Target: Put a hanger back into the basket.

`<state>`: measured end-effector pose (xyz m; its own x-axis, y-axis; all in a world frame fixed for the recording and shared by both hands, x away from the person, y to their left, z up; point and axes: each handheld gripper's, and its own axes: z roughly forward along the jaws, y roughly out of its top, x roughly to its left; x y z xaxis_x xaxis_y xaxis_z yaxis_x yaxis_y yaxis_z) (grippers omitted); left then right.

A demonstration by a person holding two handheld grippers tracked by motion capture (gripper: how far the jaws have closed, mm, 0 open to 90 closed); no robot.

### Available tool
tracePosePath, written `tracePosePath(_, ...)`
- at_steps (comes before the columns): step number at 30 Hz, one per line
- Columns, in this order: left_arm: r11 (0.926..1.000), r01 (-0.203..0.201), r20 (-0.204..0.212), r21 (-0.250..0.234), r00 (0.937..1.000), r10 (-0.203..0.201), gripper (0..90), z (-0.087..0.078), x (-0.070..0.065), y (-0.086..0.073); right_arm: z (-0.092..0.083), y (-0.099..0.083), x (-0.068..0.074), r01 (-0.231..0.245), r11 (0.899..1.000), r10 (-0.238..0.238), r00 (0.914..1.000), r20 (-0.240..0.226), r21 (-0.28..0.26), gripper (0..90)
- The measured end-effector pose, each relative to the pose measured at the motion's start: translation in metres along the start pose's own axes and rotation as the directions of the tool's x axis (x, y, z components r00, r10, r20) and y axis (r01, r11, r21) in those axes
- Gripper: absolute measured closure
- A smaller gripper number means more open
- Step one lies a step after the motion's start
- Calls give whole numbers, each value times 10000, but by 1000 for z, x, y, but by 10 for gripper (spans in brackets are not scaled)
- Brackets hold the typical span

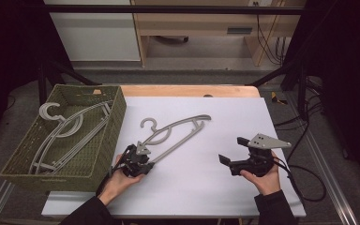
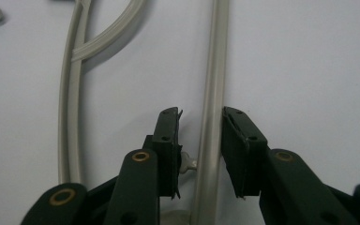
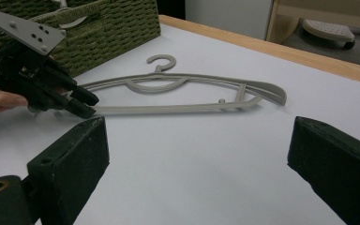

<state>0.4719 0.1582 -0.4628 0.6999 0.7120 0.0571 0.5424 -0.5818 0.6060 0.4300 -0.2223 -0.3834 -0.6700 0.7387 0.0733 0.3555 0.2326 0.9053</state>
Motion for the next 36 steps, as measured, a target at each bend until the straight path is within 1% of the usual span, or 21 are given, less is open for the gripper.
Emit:
tracePosePath(1, 10000, 27, -55, -9, 10000, -27, 672, 0, -1, 1, 0, 0, 0, -25, 10000, 25, 10000, 27, 2, 58)
tracePosePath(2, 9999, 4, 63, 100, 10000, -5, 673, -1, -1, 2, 0, 0, 0, -23, 10000, 23, 10000, 13, 22, 59)
tracePosePath(4, 9999, 109, 453, -24, 9989, -108, 689, 0, -5, 3, 1, 0, 0, -30, 10000, 30, 10000, 21, 30, 59)
tracePosePath(5, 9999, 50, 614, 130, 9981, -58, 700, -1, -8, 5, 1, 0, 1, -48, 10000, 48, 10000, 0, 27, 60)
tracePosePath(7, 9999, -22, 548, 110, 9985, 16, 716, 1, -18, 9, 1, 0, 0, -32, 10000, 32, 10000, 18, 41, 60)
tracePosePath(9, 9999, -31, 612, 133, 9981, 22, 723, 3, -28, 15, 1, 0, 1, -50, 10000, 50, 10000, 5, 46, 60)
tracePosePath(11, 9998, 173, 608, 94, 9980, -179, 790, 5, -39, 20, 0, 0, 0, -23, 10000, 23, 10000, 16, 16, 62)
tracePosePath(13, 9998, 175, 659, 30, 9977, -176, 784, 9, -49, 24, 0, 0, 0, 17, 10000, -17, 10000, -15, 9, 63)
tracePosePath(14, 9996, 277, 624, -56, 9977, -273, 782, 12, -54, 26, -1, 0, 0, 14, 10000, -14, 10000, -20, 3, 63)
tracePosePath(15, 9997, 209, 653, -96, 9977, -203, 780, 13, -57, 28, -1, 0, 0, -7, 10000, 7, 10000, -31, 6, 63)
tracePosePath(17, 9985, 452, 679, -321, 9968, -430, 776, 17, -62, 29, -1, 0, 0, -31, 10000, 31, 10000, -21, -32, 64)
tracePosePath(20, 9976, 530, 854, -448, 9951, -490, 772, 19, -64, 31, 0, 0, 0, 2, 10000, -2, 10000, -34, 16, 67)
tracePosePath(22, 9980, 403, 906, -487, 9952, -357, 758, 18, -63, 30, 1, 0, 1, -20, 10000, 20, 10000, -25, 38, 68)
tracePosePath(24, 9967, 470, 1116, -659, 9930, -394, 693, 12, -60, 31, 2, -1, 1, -29, 10000, 29, 10000, -41, 43, 71)
tracePosePath(28, 9890, 503, 1381, -1388, 9899, -309, 600, -13, -51, 31, 10, -3, 5, -98, 9998, 100, 9999, -96, 148, 76)
tracePosePath(30, 9828, 439, 1231, -1792, 9921, -219, 552, -29, -42, 31, 14, -4, 7, -93, 9996, 97, 9999, -142, 272, 81)
tracePosePath(31, 9787, 464, 1235, -2001, 9921, -218, 524, -37, -38, 30, 17, -4, 8, -152, 9994, 156, 9998, -135, 304, 84)
tracePosePath(33, 9693, 407, 1016, -2426, 9947, -163, 471, -53, -30, 27, 22, -4, 13, -182, 9988, 188, 9997, -129, 449, 88)
tracePosePath(34, 9664, 377, 992, -2544, 9950, -127, 438, -59, -26, 26, 25, -4, 15, -51, 9988, 57, 9999, -126, 487, 89)
tracePosePath(35, 9666, 449, 1003, -2523, 9948, -200, 400, -64, -23, 24, 28, -3, 19, -72, 9983, 80, 9999, -133, 580, 91)
tracePosePath(36, 9693, 487, 937, -2409, 9952, -267, 379, -67, -20, 21, 33, -2, 22, -35, 9981, 47, 9998, -188, 617, 90)
